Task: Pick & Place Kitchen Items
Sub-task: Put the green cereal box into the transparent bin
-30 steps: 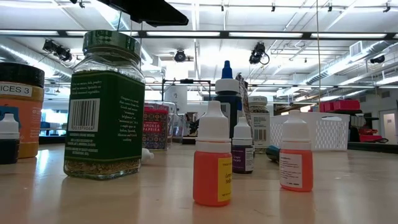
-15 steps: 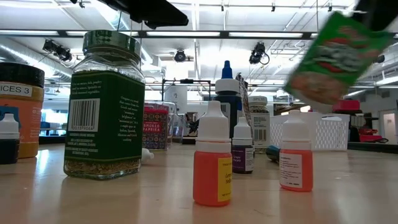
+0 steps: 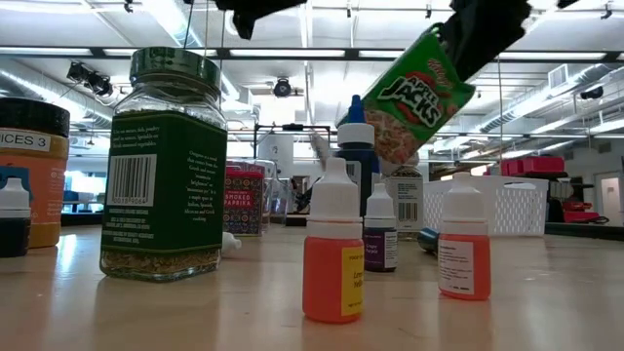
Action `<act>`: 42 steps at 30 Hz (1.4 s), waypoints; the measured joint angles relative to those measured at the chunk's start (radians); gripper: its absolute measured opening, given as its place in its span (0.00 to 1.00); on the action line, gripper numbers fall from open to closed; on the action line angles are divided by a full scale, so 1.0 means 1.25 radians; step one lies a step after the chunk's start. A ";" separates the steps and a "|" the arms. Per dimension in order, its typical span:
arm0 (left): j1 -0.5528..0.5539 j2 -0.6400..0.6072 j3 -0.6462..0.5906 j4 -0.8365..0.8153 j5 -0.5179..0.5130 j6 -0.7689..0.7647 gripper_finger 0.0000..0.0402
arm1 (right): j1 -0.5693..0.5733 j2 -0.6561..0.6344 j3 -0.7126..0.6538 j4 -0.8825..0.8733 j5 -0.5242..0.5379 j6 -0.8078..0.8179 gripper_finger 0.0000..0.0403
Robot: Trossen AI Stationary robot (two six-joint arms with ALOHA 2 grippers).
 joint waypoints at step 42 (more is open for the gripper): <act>0.025 0.285 0.048 0.019 -0.134 0.049 0.28 | -0.110 0.237 0.130 0.118 0.213 -0.353 0.01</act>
